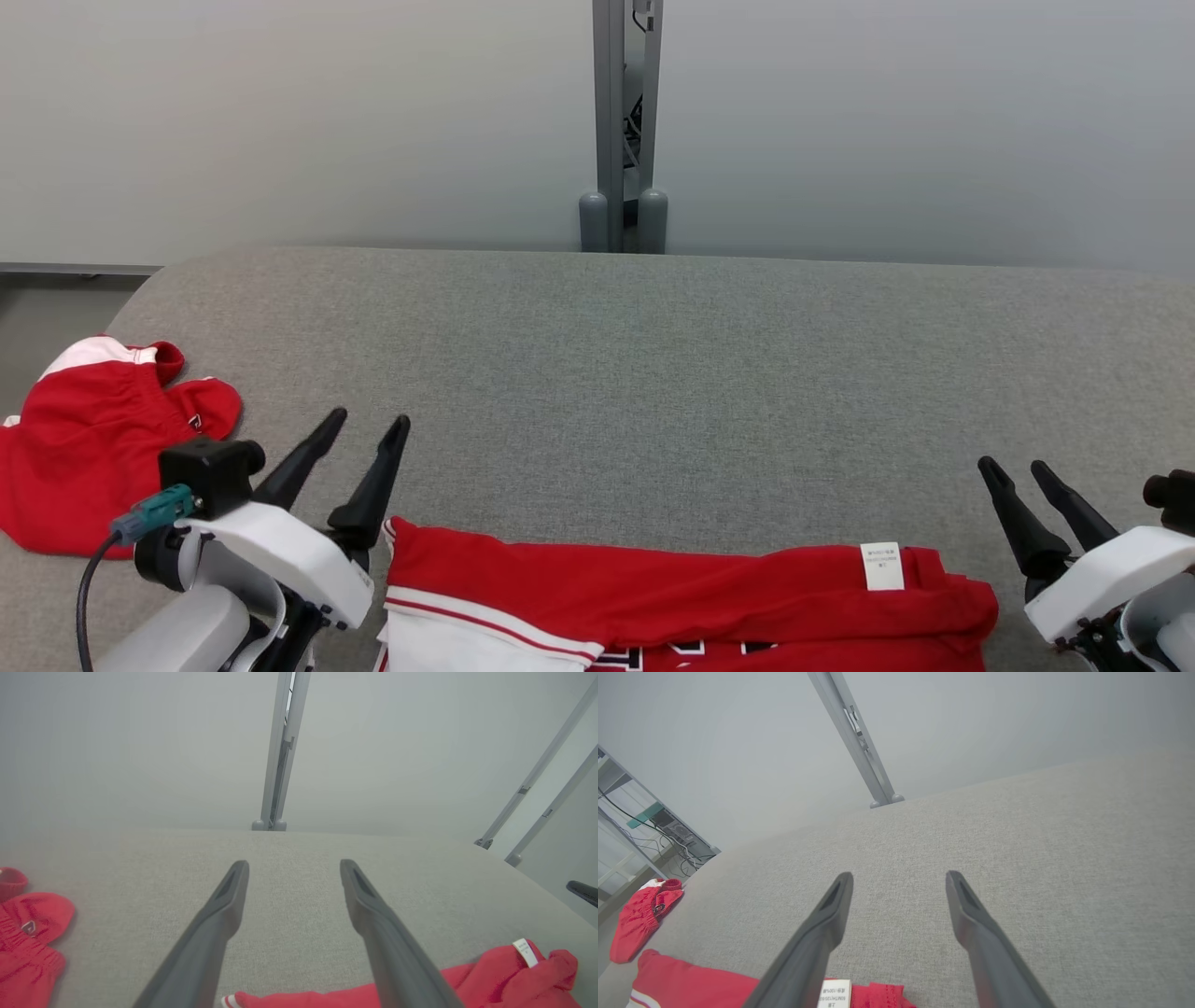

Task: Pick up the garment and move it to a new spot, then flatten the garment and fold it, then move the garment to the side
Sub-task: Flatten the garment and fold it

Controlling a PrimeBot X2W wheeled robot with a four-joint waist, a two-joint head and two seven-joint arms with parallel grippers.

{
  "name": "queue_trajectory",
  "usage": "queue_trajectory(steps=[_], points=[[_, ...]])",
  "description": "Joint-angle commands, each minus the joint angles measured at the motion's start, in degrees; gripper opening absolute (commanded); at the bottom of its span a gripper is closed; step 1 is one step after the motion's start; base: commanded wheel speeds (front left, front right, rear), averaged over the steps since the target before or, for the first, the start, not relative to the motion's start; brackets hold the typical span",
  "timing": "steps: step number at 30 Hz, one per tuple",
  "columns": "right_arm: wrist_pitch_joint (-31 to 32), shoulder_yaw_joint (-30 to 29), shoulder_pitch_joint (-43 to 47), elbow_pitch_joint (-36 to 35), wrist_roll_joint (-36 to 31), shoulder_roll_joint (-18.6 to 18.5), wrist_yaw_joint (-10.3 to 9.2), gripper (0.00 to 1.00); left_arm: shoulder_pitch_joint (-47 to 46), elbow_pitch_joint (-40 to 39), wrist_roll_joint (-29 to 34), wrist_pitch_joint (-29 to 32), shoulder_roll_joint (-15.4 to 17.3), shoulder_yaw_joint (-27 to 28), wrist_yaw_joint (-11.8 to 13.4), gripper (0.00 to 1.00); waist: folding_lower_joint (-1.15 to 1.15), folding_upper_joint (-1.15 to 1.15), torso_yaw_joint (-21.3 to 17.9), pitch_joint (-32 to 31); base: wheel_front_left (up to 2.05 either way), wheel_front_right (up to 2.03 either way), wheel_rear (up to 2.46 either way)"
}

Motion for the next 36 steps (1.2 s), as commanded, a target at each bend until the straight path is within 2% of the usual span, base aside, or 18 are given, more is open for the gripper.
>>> queue_trajectory(steps=[1, 5, 10, 18, 25, 36], points=[[-0.3, -1.5, 0.8, -0.8, -1.4, 0.2, 0.01, 1.00, 1.4, 0.1, 1.7, -0.3, -0.8, 1.8, 0.5, 1.00, 0.00, 0.00, 0.0, 0.1, 0.00, 0.00, 0.00], [-0.3, -9.9, 5.6, -6.4, -8.7, 4.4, 0.01, 1.00, 8.0, -0.5, 14.0, -0.2, -7.4, 15.4, 1.0, 1.00, 0.00, 0.00, -0.2, 0.4, 0.00, 0.00, 0.00], [-0.3, -15.9, 10.1, -11.4, -15.6, 8.7, 0.01, 1.00, 15.8, -1.1, 27.2, -0.3, -15.6, 28.4, -1.4, 1.00, 0.00, 0.00, -0.4, 0.5, 0.00, 0.00, 0.00], [-0.3, -18.2, 13.6, -12.2, -19.1, 12.2, 0.01, 1.00, 23.2, -0.2, 41.8, -0.3, -26.1, 41.0, -7.6, 1.00, 0.00, 0.00, -0.2, 0.4, 0.00, 0.00, 0.00], [-0.3, -17.9, 14.4, -10.7, -18.6, 12.2, 0.01, 1.00, 24.4, 1.1, 47.2, -0.3, -29.7, 45.7, -11.7, 1.00, 0.00, 0.00, -0.1, 0.5, 0.00, 0.00, 0.00], [-0.3, -15.0, 15.9, -2.4, -15.4, 11.1, 0.01, 1.00, 23.9, 2.1, 49.3, -0.3, -30.6, 47.8, -13.4, 1.00, 0.00, 0.00, -0.4, 1.3, 0.00, 0.00, 0.00]])
